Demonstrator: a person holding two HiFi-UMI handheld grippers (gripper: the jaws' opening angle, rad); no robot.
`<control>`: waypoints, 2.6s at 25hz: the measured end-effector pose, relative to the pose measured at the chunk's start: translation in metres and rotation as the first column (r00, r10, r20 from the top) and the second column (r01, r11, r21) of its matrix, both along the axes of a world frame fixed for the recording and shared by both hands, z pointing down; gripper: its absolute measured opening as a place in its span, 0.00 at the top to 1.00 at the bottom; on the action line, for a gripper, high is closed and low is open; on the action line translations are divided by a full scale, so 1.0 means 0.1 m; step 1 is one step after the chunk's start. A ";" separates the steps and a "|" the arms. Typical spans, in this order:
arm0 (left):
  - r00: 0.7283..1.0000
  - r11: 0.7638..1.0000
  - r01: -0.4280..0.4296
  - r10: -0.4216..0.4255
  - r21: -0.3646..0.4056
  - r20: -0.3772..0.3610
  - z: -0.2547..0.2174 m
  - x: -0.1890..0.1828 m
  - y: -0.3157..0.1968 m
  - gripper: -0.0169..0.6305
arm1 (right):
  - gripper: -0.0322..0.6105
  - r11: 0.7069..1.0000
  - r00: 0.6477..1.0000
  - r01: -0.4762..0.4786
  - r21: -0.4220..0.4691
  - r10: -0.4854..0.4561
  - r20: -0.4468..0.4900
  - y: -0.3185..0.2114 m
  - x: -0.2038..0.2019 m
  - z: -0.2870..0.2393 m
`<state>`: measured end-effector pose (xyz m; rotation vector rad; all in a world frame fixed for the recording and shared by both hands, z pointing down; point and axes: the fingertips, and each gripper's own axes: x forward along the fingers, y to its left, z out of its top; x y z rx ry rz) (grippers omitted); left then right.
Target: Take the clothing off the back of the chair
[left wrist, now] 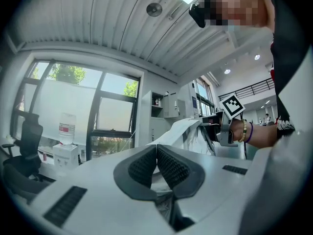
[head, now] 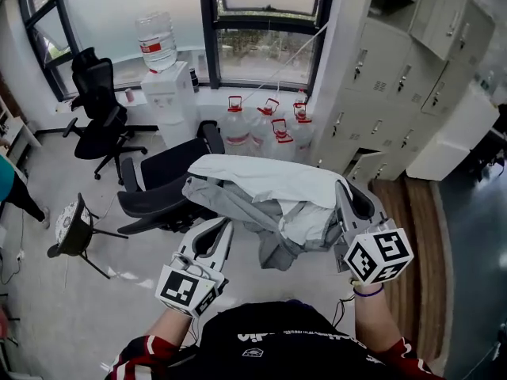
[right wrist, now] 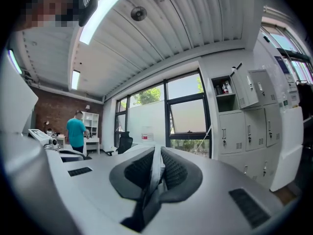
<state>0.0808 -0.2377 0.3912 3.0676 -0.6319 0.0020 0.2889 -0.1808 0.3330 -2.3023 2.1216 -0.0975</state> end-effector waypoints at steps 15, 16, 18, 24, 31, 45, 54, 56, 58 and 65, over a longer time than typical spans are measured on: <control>0.983 0.982 -0.186 0.186 0.014 0.011 0.11 1.72 0.63 0.94 | 0.89 0.987 0.987 -0.158 -0.027 0.158 0.018 0.96 1.46 0.34; 0.981 0.981 -0.193 0.193 0.016 0.011 0.13 1.80 0.67 0.94 | 0.89 0.986 0.986 -0.165 -0.030 0.166 0.018 1.02 1.53 0.37; 0.979 0.979 -0.204 0.204 0.017 0.011 0.15 1.95 0.74 0.94 | 0.89 0.983 0.983 -0.180 -0.036 0.180 0.021 1.14 1.66 0.43; 0.976 0.975 -0.218 0.218 0.040 0.011 0.14 2.30 0.90 0.94 | 0.89 0.976 0.976 -0.214 -0.028 0.215 0.038 1.44 1.95 0.49; 0.981 0.979 -0.196 0.196 0.058 0.009 0.08 2.57 0.96 0.94 | 0.89 0.974 0.974 -0.224 -0.009 0.224 0.039 1.62 2.13 0.58; 0.987 0.986 -0.162 0.162 0.045 0.016 0.06 2.63 1.01 0.94 | 0.89 0.985 0.984 -0.174 -0.020 0.175 0.041 1.57 2.04 0.88; 0.988 0.987 -0.153 0.153 0.046 0.024 0.00 2.62 1.07 0.94 | 0.89 0.990 0.989 -0.143 -0.013 0.144 0.020 1.54 2.01 0.73; 0.988 0.987 -0.153 0.152 0.045 0.024 -0.01 2.62 1.07 0.94 | 0.89 0.990 0.990 -0.139 -0.013 0.139 0.015 1.54 2.01 0.70; 0.988 0.987 -0.154 0.153 0.045 0.024 -0.01 2.63 1.09 0.94 | 0.89 0.991 0.991 -0.136 -0.014 0.136 0.015 1.54 2.01 0.69; 0.988 0.987 -0.157 0.157 0.041 0.017 0.04 2.60 1.13 0.94 | 0.89 0.991 0.991 -0.136 -0.007 0.136 0.013 1.58 1.99 0.70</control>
